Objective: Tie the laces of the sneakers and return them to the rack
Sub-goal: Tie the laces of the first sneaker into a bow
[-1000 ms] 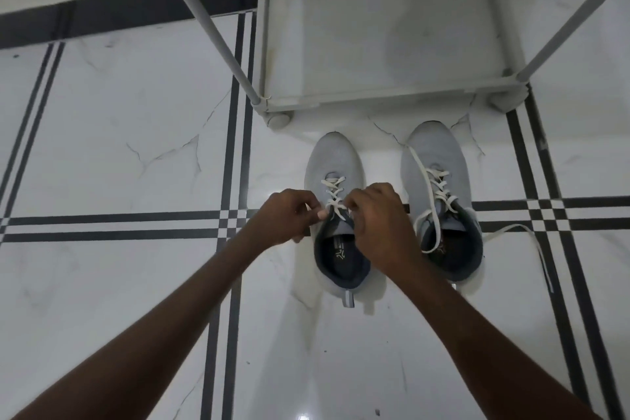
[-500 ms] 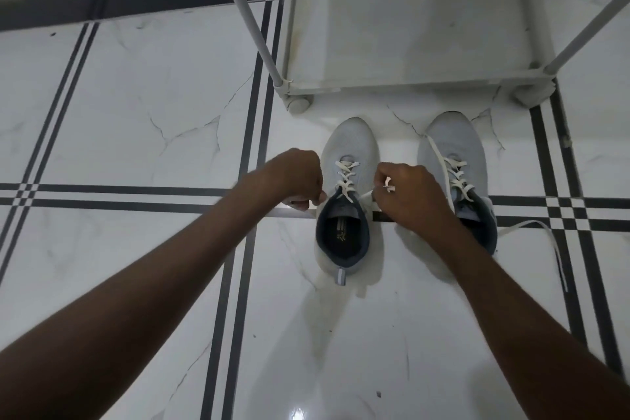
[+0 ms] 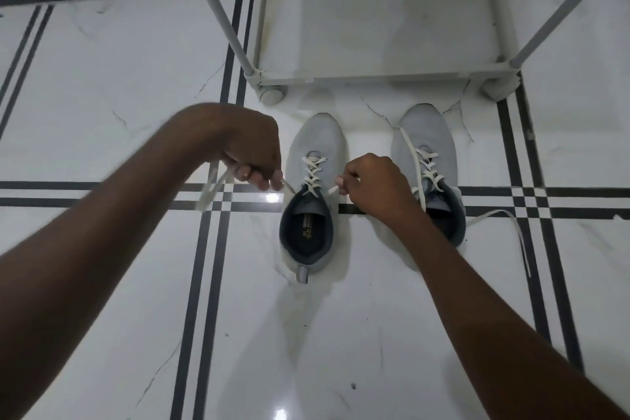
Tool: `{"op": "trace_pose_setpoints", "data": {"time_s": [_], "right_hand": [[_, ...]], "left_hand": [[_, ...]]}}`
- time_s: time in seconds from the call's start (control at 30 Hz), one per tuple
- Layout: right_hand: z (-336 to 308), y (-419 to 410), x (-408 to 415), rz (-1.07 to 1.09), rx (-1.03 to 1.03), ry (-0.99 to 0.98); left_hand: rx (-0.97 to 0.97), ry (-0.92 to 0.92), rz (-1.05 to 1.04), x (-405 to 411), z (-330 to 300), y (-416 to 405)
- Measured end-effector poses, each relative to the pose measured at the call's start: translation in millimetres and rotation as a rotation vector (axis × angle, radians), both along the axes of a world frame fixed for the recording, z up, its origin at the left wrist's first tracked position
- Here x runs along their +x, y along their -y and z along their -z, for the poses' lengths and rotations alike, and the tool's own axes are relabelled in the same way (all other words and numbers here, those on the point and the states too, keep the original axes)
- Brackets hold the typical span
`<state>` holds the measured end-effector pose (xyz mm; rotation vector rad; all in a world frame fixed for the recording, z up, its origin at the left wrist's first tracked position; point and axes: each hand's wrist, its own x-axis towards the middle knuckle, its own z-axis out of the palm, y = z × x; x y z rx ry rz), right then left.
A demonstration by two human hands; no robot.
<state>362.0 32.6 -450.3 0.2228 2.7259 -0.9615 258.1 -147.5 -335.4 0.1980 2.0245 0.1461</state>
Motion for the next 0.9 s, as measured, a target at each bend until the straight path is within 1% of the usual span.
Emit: {"op": "trace_pose_setpoints", "data": {"time_s": [0.1,0.17,0.23,0.3,0.4,0.5,0.57,0.63,0.77,0.83,0.9], "right_hand": [[3,3,1,0.023,-0.001,-0.002],[3,5,1,0.018,0.017,0.018],[2,4,1,-0.004,0.06,0.033],[1,5,2,-0.034,0.097,0.071],[0,15,4,-0.08,0.079,0.133],[0,21,4,-0.124,0.081,0.144],[2,15,6,-0.103,0.087,0.141],[4,5,9,-0.031,0.112,0.15],[3,7,16,0.044,0.254,0.092],[3,10,17,0.016,0.275,0.082],[6,7,15,-0.056,0.269,0.118]], "left_hand": [[-0.067,-0.023,-0.023,-1,18,10],[-0.071,-0.012,0.071,8,42,19],[0.041,-0.051,0.178,18,64,24],[0.171,-0.11,0.102,29,75,26],[0.301,-0.283,0.031,37,82,28],[0.358,-0.369,0.086,39,83,31],[0.369,-0.486,0.153,40,86,36],[0.348,-0.565,0.179,45,89,46],[0.271,-0.634,0.133,56,101,64],[0.289,-0.627,0.095,56,104,64],[0.295,-0.624,0.113,57,104,60]]}}
